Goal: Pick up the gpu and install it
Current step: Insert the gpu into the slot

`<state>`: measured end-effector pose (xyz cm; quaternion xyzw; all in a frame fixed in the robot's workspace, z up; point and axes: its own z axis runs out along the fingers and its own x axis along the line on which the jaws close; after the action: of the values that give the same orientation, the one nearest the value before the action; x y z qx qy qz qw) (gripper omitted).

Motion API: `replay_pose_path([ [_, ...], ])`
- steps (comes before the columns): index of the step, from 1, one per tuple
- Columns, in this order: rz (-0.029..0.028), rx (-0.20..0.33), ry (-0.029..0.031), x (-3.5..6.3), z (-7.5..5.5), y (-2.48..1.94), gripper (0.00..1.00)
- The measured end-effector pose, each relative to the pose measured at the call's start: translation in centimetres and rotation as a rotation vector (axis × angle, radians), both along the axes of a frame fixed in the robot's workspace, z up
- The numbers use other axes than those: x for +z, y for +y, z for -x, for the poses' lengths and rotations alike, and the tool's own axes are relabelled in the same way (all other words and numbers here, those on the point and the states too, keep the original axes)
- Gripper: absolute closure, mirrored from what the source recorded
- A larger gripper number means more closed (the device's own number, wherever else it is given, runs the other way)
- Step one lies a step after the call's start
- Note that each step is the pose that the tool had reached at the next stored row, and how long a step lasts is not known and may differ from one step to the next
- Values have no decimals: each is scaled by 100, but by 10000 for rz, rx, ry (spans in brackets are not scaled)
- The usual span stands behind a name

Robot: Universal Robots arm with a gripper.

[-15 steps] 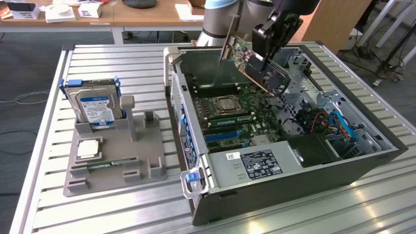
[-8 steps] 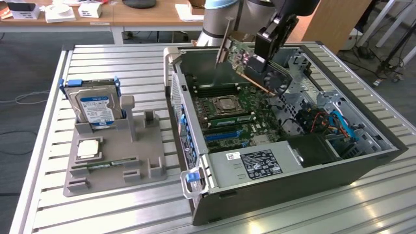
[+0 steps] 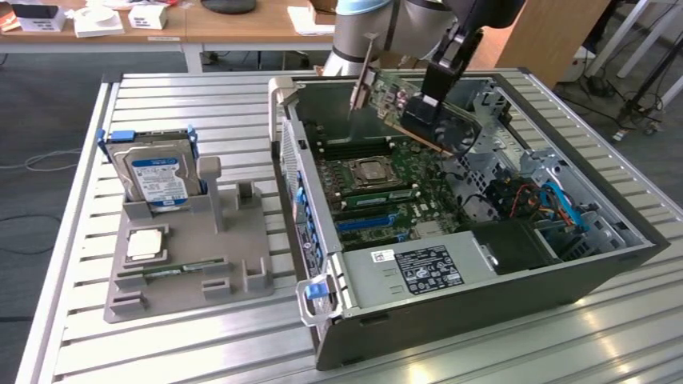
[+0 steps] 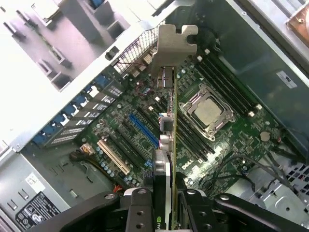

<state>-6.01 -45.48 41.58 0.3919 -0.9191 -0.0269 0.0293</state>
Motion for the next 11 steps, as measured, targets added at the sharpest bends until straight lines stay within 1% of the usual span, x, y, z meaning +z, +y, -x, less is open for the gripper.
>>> replay_pose_path([
  [11, 0, 1988, 0, -25, 0, 0, 73],
])
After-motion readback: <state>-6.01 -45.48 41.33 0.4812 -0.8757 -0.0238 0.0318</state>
